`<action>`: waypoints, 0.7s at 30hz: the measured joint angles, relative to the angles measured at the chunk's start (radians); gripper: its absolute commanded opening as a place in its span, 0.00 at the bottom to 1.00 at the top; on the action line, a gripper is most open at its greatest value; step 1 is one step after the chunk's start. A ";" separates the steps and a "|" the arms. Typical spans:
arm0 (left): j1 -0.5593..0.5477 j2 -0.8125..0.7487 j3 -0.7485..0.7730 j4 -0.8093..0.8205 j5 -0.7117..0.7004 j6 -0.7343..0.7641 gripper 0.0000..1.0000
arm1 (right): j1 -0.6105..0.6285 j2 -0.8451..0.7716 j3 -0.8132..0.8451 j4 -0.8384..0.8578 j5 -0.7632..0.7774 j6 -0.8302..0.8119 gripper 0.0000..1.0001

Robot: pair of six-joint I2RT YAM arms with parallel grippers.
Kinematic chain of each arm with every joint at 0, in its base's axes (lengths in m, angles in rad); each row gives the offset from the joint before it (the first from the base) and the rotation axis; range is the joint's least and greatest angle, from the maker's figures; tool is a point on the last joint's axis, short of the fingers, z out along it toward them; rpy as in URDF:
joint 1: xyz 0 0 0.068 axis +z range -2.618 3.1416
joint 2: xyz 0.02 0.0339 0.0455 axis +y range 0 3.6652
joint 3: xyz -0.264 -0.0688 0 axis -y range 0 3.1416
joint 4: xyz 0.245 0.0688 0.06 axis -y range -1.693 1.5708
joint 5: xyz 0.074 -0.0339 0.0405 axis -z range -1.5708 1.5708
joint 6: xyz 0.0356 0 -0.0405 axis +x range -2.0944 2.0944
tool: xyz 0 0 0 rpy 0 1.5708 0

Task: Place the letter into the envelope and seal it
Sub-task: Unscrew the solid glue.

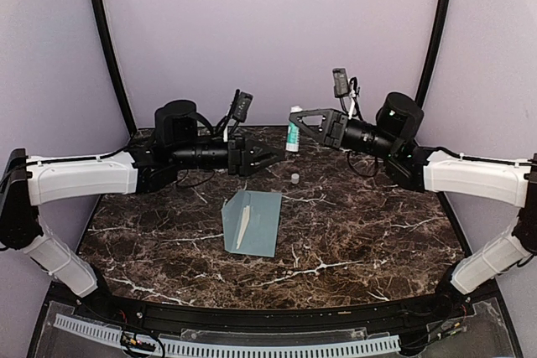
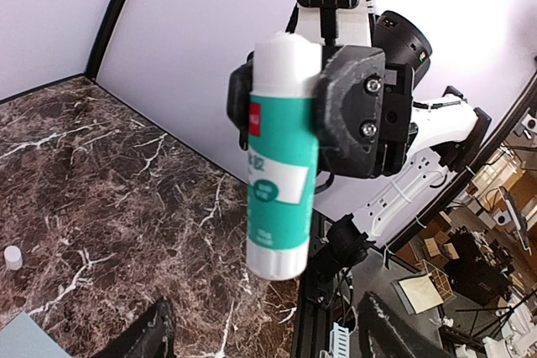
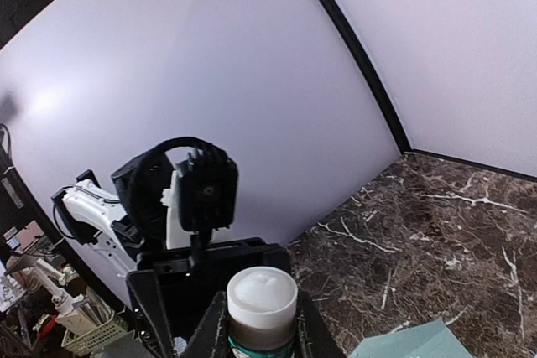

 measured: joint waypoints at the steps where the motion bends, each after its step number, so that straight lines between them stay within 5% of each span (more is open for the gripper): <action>1: 0.000 0.008 0.000 0.019 0.017 -0.010 0.71 | 0.000 0.001 0.000 0.028 -0.020 0.008 0.01; 12: 0.000 0.033 0.000 0.140 0.121 -0.079 0.56 | 0.069 0.031 0.005 0.128 -0.114 0.017 0.00; 21: 0.000 0.033 0.000 0.158 0.156 -0.087 0.56 | 0.084 0.057 0.017 0.127 -0.101 0.015 0.00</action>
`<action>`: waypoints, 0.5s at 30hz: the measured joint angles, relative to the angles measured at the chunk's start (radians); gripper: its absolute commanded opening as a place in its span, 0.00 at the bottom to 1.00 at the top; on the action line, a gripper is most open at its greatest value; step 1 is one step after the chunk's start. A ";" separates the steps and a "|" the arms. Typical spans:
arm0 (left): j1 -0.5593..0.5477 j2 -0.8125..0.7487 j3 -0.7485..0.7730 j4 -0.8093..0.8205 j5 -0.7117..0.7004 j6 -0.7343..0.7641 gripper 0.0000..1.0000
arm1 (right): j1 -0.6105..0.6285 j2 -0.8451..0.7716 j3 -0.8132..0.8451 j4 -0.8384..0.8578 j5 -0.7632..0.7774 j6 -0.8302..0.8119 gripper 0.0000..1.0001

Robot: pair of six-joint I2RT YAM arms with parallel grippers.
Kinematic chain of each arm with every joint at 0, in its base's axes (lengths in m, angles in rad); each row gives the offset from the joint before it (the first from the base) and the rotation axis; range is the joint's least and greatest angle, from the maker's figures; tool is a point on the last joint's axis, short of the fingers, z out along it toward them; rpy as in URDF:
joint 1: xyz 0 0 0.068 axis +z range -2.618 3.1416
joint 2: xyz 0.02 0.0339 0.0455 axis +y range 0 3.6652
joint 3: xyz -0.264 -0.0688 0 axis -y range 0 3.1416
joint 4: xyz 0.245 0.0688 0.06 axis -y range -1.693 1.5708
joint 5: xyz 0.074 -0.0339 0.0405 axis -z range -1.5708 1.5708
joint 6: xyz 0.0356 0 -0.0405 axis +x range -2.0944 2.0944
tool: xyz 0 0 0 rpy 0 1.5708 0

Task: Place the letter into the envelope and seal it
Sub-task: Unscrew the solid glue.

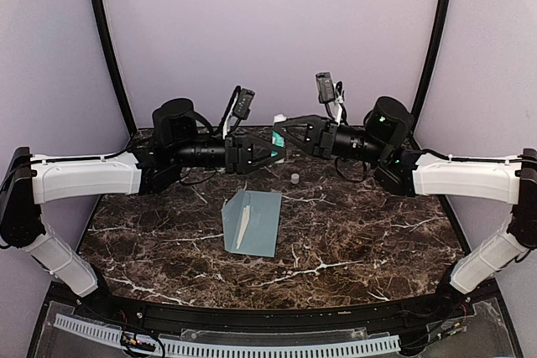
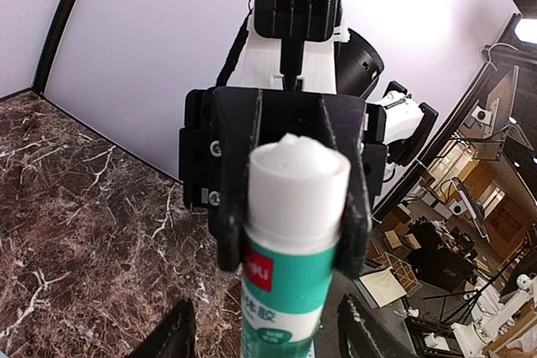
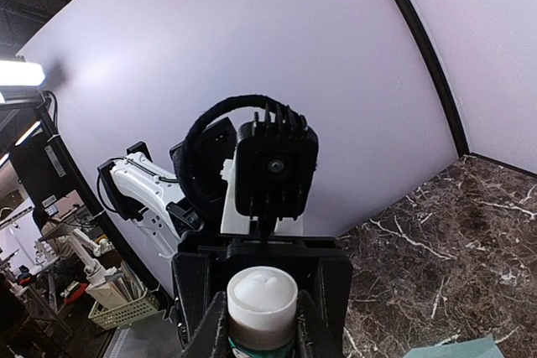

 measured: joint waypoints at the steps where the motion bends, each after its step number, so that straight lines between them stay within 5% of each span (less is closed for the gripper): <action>1: 0.000 0.000 0.000 0.000 0.002 -0.001 0.55 | 0.000 0.000 0.002 0.000 0.004 0.000 0.00; 15: -0.013 0.000 0.000 -0.012 -0.006 0.021 0.33 | 0.001 0.000 0.019 -0.024 0.048 -0.011 0.00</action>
